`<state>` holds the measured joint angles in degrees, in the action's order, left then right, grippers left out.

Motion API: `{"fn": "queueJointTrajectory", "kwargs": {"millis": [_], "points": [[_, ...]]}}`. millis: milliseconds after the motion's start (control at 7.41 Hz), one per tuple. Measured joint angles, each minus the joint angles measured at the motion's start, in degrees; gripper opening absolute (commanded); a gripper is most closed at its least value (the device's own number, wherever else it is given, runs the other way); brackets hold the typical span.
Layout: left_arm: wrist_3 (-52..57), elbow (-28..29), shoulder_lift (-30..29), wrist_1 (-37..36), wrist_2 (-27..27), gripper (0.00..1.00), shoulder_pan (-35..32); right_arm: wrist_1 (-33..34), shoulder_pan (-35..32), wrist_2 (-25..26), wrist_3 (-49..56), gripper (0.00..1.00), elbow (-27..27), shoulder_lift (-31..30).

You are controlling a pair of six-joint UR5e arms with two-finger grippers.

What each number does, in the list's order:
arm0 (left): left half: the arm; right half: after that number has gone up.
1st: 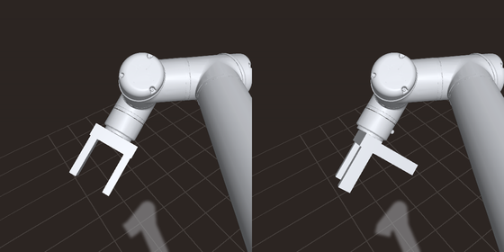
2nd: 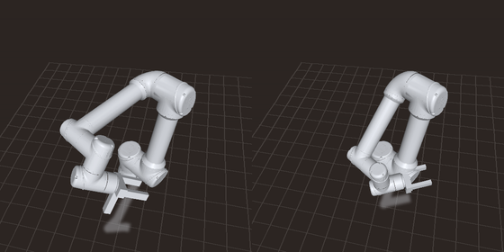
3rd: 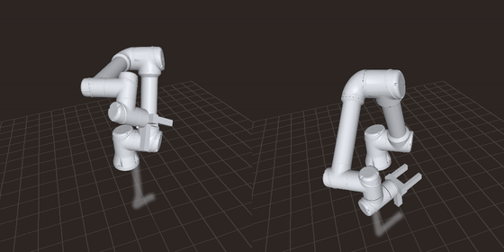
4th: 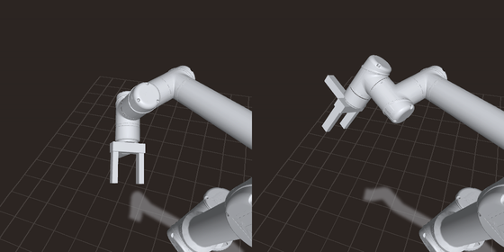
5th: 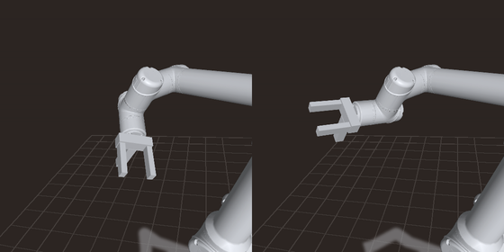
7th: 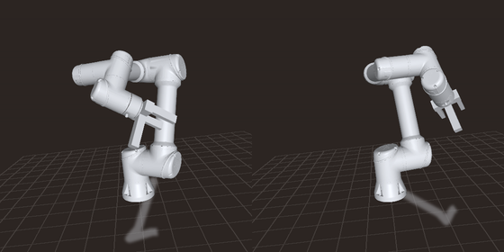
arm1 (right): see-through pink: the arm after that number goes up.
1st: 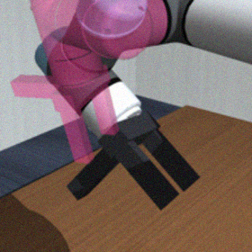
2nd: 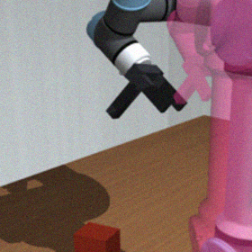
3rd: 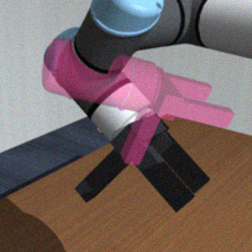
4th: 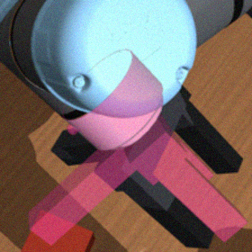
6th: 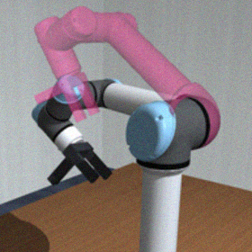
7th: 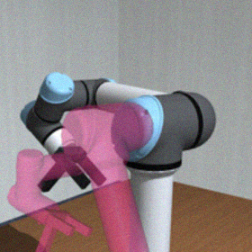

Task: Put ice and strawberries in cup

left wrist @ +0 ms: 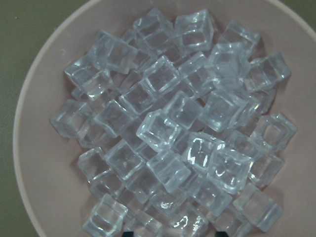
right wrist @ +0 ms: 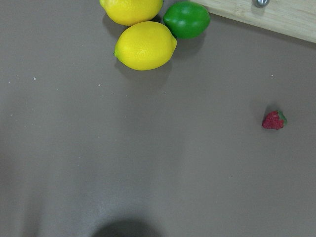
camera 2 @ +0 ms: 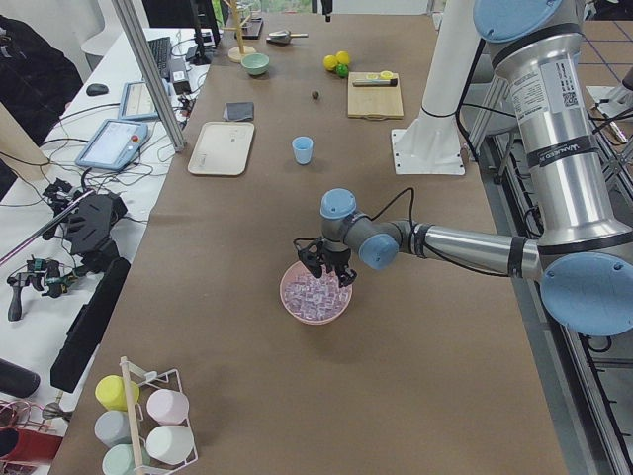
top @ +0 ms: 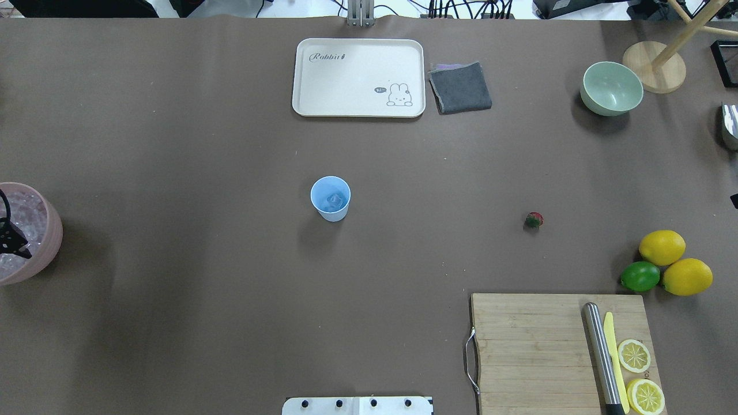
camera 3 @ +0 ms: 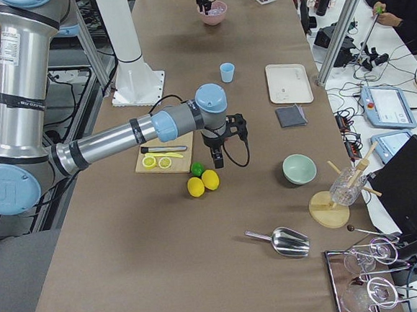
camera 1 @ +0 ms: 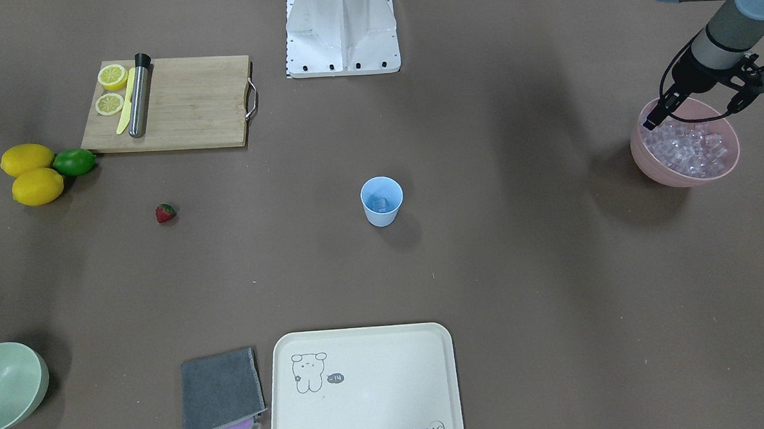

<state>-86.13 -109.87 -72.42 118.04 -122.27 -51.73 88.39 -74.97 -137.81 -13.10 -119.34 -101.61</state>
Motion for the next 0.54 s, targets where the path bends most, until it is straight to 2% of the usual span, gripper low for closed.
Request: {"fn": "queueJointTrajectory", "kwargs": {"millis": [540], "points": [[0.0, 0.0, 0.1, 0.0, 0.0, 0.55, 0.1, 0.0, 0.0, 0.0, 0.0, 1.0, -0.5, -0.5]]}}
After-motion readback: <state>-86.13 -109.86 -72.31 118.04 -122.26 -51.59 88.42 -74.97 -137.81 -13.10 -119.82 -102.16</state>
